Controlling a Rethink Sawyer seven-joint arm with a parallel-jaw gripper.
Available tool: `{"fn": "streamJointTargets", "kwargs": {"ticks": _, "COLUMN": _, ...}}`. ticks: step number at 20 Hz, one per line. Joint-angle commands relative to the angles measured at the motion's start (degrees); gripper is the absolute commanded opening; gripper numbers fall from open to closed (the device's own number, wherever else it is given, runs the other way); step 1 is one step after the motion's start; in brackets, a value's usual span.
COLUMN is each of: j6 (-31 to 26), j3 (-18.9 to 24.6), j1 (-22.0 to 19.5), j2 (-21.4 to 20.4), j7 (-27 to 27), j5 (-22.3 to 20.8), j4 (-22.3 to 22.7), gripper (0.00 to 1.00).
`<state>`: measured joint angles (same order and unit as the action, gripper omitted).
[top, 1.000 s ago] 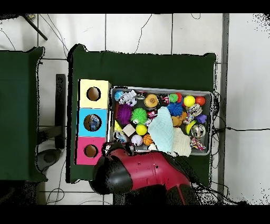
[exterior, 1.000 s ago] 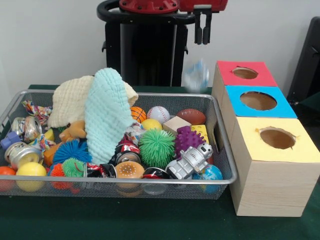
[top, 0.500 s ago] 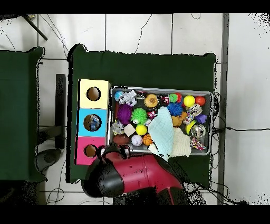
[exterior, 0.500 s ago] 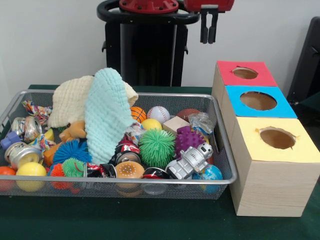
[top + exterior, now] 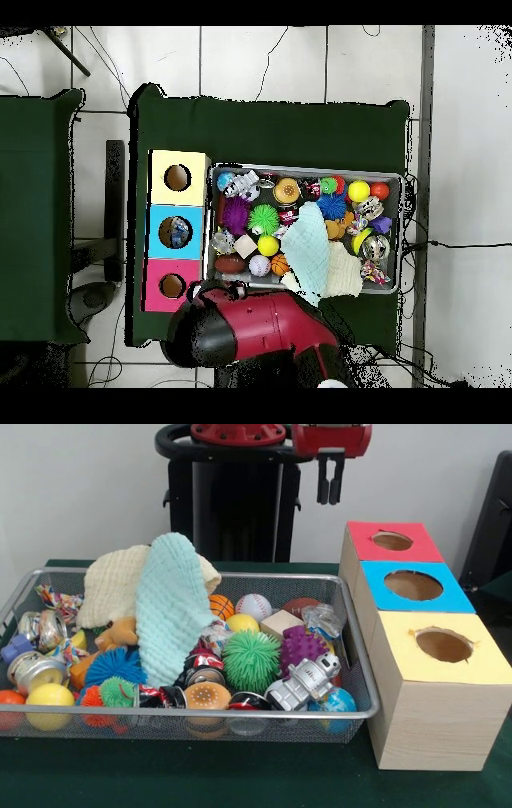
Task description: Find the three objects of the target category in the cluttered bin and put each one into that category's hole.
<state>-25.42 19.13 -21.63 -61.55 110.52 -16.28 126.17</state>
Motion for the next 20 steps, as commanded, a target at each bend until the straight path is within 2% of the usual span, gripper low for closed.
{"fn": "streamJointTargets", "kwargs": {"ticks": 1, "j6": 4.1, "j3": -3.5, "j1": -0.7, "j2": 7.7, "j7": 6.4, "j5": -2.5, "j4": -3.4, "gripper": 0.0}}
{"fn": "streamJointTargets", "kwargs": {"ticks": 6, "j6": 4.0, "j3": -3.6, "j1": -1.1, "j2": 8.9, "j7": 4.8, "j5": -2.3, "j4": -4.5, "gripper": 0.0}}
{"fn": "streamJointTargets", "kwargs": {"ticks": 7, "j6": 4.1, "j3": -3.6, "j1": -1.2, "j2": 8.9, "j7": 4.6, "j5": -2.4, "j4": -4.5, "gripper": 1.0}}
{"fn": "streamJointTargets", "kwargs": {"ticks": 15, "j6": 6.1, "j3": -3.1, "j1": -1.7, "j2": 9.6, "j7": 3.6, "j5": -2.3, "j4": -4.7, "gripper": 1.0}}
{"fn": "streamJointTargets", "kwargs": {"ticks": 17, "j6": 6.9, "j3": -2.4, "j1": -2.4, "j2": 11.6, "j7": 2.9, "j5": -2.3, "j4": -5.6, "gripper": 1.0}}
{"fn": "streamJointTargets", "kwargs": {"ticks": 20, "j6": 12.5, "j3": -1.8, "j1": -3.5, "j2": 16.6, "j7": 2.8, "j5": -3.3, "j4": -5.8, "gripper": 1.0}}
